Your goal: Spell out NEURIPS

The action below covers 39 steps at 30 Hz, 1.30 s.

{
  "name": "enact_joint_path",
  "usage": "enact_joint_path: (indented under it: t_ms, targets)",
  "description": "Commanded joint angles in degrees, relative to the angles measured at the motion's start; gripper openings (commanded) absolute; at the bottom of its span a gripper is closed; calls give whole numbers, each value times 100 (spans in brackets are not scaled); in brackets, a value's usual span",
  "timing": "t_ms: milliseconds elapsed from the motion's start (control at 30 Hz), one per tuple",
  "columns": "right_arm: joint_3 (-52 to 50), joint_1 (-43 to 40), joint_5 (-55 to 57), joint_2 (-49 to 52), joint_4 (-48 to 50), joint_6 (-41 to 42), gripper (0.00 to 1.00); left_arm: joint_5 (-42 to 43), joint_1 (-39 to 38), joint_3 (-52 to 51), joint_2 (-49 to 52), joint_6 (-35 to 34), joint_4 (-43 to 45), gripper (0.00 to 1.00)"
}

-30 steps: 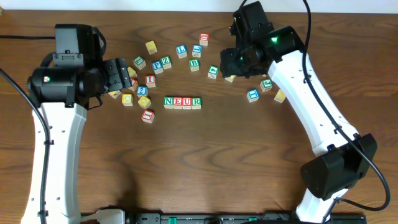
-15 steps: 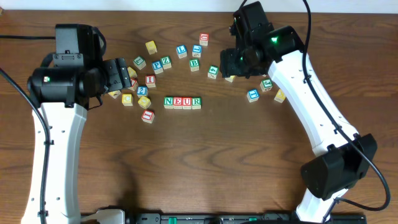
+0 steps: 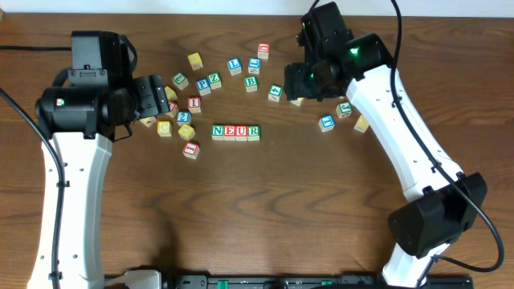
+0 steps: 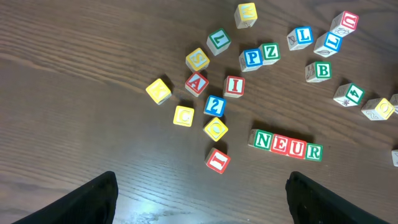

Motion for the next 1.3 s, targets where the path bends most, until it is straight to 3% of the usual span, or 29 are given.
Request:
enact_joint_path:
  t_ms: [0,1267]
  targets:
    - [50,-15,133,-13,22,-37,66,-55,22,70,11,33,-11,85]
    - [50,-181,269,68,258,-37,71,-50,22,70,289,31,188,85]
